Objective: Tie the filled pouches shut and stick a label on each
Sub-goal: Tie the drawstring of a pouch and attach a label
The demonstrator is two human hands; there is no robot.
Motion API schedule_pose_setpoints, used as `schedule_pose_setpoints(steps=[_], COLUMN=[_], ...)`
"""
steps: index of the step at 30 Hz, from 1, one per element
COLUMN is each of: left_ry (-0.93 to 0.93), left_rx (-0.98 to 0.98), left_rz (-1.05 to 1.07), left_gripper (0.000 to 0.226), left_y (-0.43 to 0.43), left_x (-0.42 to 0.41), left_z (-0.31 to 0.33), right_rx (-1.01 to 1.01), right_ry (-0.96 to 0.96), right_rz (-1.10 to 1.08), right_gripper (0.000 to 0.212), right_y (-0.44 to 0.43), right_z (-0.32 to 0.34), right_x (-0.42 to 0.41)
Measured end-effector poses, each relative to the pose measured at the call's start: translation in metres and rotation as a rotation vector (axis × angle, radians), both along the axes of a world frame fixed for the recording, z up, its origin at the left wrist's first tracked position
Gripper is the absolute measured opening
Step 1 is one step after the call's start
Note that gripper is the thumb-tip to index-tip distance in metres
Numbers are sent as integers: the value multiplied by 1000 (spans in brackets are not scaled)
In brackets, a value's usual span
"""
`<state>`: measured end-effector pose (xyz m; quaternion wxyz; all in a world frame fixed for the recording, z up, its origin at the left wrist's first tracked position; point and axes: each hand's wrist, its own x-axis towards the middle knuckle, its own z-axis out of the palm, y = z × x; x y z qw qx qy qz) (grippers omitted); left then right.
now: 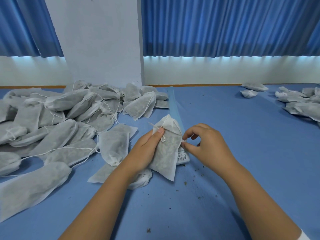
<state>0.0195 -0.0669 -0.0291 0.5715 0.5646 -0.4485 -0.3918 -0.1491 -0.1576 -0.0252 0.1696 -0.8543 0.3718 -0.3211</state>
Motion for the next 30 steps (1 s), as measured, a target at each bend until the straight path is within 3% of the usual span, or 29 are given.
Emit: schedule_pose_setpoints(steps=[12, 16, 20, 22, 27, 30], left_ry=[-46, -38, -59, -81, -83, -59], left_rx=[27, 20, 20, 17, 31, 21], left_rz=[-46, -46, -35, -30, -16, -23], left_gripper=[29, 30, 31, 30, 29, 31], left_y=[1, 2, 2, 2, -2, -2], left_x=[1, -1, -1, -1, 3, 3], left_z=[1, 2, 3, 2, -3, -2], right_rx=[251, 160, -22, -66, -56, -33], right_ry=[-86, -8, 85, 103, 103, 108], right_rz=[-13, 12, 39, 45, 57, 57], right_gripper=[21, 19, 4, 9, 6, 17], right_y=[-1, 0, 3, 4, 3, 1], right_z=[3, 3, 1, 2, 3, 1], right_x=[1, 0, 1, 3, 5, 2])
